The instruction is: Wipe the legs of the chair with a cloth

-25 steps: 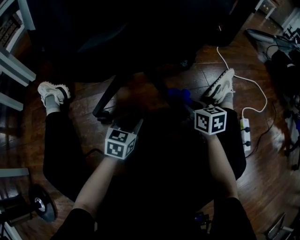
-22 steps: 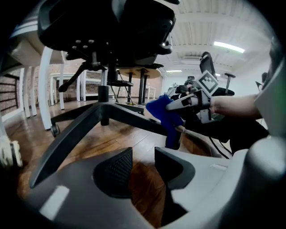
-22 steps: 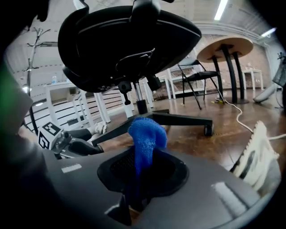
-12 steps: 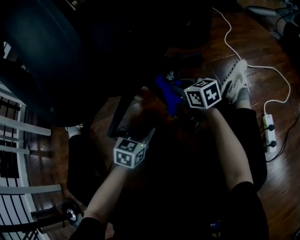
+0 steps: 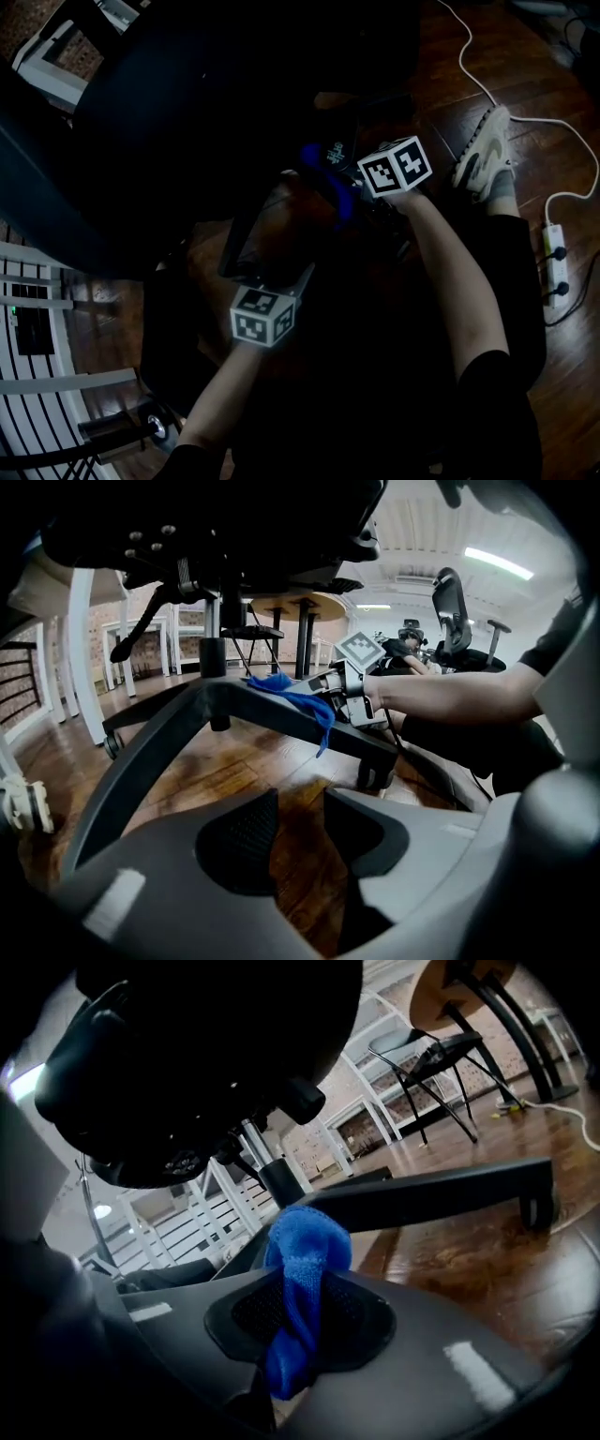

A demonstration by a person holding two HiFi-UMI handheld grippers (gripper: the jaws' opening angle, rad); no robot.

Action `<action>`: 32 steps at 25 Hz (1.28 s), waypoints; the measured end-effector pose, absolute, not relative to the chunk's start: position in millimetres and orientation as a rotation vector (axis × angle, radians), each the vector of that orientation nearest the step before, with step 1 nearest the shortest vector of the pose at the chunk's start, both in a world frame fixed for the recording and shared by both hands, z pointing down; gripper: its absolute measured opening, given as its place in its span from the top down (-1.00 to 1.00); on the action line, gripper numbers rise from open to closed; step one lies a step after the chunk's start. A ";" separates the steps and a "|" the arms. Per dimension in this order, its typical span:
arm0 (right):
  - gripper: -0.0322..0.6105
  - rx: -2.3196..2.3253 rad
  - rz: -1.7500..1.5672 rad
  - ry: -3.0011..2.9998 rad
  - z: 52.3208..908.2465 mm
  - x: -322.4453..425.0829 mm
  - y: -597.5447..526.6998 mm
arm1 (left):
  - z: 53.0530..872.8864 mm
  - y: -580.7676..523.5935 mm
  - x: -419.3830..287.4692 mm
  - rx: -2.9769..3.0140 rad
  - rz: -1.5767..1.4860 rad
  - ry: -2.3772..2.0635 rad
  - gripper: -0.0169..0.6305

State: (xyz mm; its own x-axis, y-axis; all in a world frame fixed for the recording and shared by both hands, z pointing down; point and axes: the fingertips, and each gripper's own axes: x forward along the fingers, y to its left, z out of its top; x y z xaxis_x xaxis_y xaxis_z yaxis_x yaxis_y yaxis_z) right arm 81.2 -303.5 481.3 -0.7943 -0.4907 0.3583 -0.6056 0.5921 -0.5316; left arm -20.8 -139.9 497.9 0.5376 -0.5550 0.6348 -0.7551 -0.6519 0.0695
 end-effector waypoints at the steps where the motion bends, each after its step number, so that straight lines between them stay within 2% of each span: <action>1: 0.66 0.891 1.046 -2.639 483.0 82.5 -298.8 | 499.6 -139.7 -19.4 2.440 0.826 -1.077 0.46; 5: 0.65 0.780 1.203 -2.576 488.5 91.7 -271.3 | 501.9 -136.9 -8.8 2.446 0.783 -1.052 0.46; 32: 0.66 0.855 1.427 -2.353 509.7 160.3 -136.8 | 497.1 -111.0 29.9 2.471 0.587 -0.960 0.46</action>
State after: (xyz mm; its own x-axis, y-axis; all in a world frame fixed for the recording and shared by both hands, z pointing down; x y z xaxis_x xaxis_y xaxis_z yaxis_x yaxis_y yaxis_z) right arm 160.3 -136.8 509.7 -0.7934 -0.3492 0.4986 -0.6036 0.3450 -0.7188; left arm 29.9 -111.0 497.1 0.6717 -0.5256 0.5222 -0.7044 -0.6715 0.2302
